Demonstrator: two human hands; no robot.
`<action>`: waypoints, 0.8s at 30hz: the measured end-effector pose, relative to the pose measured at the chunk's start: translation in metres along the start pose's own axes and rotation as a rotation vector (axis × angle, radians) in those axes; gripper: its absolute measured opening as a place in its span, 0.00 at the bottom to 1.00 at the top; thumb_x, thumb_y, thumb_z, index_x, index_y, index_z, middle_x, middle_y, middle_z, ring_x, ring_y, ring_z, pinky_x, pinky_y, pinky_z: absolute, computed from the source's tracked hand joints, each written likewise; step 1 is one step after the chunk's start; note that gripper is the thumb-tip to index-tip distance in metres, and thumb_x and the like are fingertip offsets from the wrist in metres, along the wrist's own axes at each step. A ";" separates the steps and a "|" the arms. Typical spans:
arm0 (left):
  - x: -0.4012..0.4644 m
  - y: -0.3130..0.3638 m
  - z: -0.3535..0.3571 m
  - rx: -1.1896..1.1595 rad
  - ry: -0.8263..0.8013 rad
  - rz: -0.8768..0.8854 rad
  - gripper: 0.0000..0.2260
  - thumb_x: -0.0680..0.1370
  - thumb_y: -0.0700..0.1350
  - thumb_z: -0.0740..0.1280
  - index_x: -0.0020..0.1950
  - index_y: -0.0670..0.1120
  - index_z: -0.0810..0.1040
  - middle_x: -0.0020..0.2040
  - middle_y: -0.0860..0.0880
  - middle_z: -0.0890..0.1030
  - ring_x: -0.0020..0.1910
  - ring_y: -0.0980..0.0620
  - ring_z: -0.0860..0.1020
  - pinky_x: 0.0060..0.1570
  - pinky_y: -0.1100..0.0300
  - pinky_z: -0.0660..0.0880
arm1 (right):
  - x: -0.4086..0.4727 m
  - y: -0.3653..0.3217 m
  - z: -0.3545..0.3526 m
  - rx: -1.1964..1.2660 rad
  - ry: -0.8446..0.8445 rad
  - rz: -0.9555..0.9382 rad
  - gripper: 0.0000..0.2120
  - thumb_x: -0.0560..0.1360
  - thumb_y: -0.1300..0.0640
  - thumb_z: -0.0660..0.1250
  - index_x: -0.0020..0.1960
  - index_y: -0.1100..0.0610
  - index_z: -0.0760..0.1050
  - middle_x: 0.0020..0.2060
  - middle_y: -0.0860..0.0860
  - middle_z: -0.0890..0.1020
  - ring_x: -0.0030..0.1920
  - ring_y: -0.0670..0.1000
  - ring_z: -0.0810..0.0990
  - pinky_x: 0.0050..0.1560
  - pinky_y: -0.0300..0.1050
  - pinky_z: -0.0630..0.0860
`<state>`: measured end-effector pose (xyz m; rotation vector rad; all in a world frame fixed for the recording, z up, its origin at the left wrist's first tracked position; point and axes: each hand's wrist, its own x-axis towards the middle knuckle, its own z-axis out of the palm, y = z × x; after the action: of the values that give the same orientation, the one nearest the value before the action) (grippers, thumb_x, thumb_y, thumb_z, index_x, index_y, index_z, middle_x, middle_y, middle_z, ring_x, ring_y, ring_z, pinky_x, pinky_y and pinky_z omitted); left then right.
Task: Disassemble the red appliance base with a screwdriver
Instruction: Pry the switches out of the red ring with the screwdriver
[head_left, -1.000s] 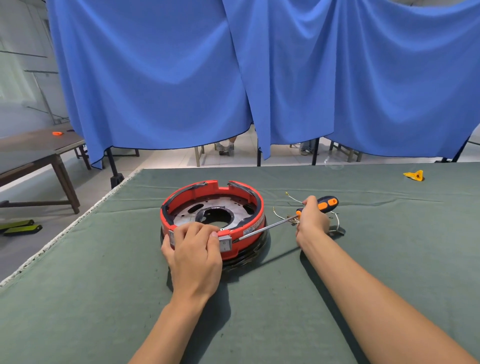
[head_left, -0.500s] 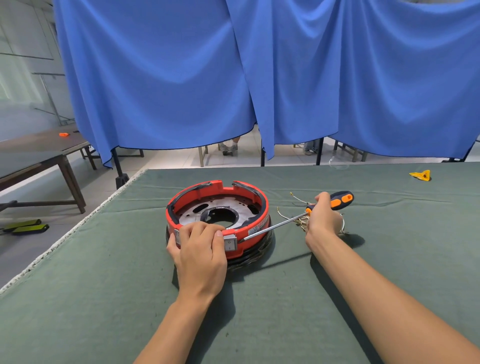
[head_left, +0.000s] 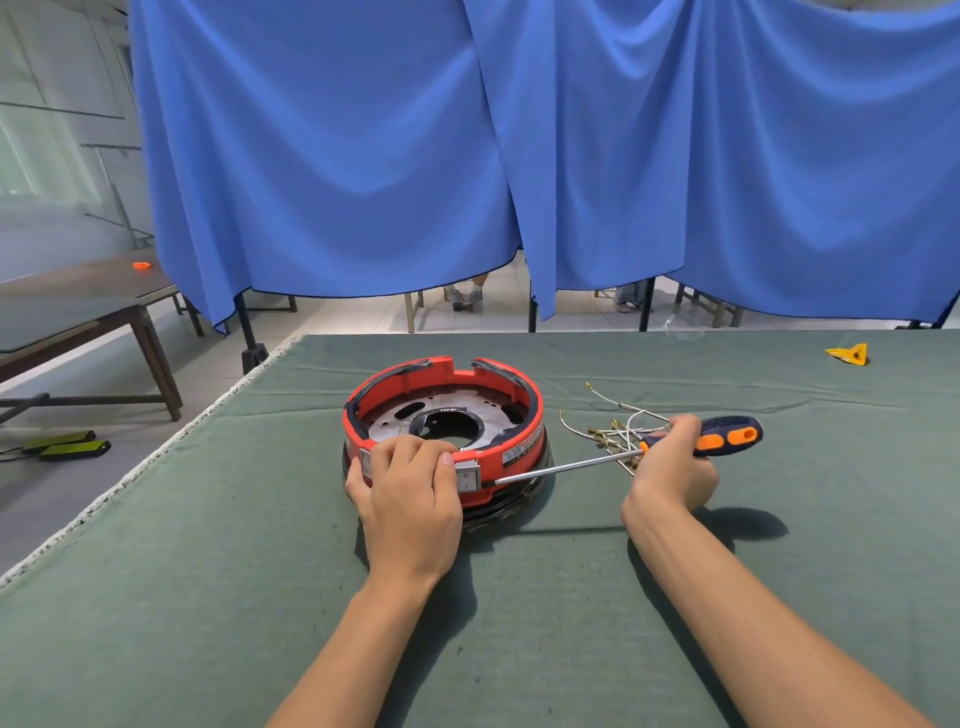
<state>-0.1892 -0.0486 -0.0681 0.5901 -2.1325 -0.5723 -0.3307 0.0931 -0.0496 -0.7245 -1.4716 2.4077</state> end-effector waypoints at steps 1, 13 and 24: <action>0.000 0.000 0.000 -0.006 0.003 -0.004 0.14 0.77 0.50 0.53 0.47 0.51 0.79 0.47 0.57 0.76 0.55 0.58 0.67 0.68 0.42 0.54 | 0.000 0.001 -0.001 0.000 0.002 0.000 0.13 0.71 0.49 0.63 0.32 0.55 0.73 0.25 0.46 0.77 0.28 0.47 0.73 0.28 0.42 0.66; 0.002 0.000 0.001 -0.094 -0.019 -0.012 0.13 0.76 0.48 0.53 0.41 0.53 0.78 0.45 0.57 0.76 0.50 0.63 0.60 0.67 0.40 0.51 | 0.012 0.006 0.016 -0.140 -0.080 0.025 0.14 0.72 0.50 0.60 0.30 0.55 0.72 0.26 0.46 0.77 0.30 0.49 0.73 0.31 0.44 0.65; 0.003 -0.004 -0.002 -0.130 -0.070 -0.007 0.16 0.76 0.50 0.53 0.43 0.52 0.80 0.45 0.59 0.77 0.52 0.62 0.63 0.67 0.41 0.51 | 0.018 0.013 0.038 -0.242 -0.187 0.042 0.13 0.71 0.50 0.62 0.32 0.57 0.72 0.27 0.49 0.77 0.29 0.50 0.72 0.29 0.44 0.63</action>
<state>-0.1886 -0.0543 -0.0677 0.5124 -2.1397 -0.7390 -0.3649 0.0653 -0.0521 -0.5953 -1.8631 2.4106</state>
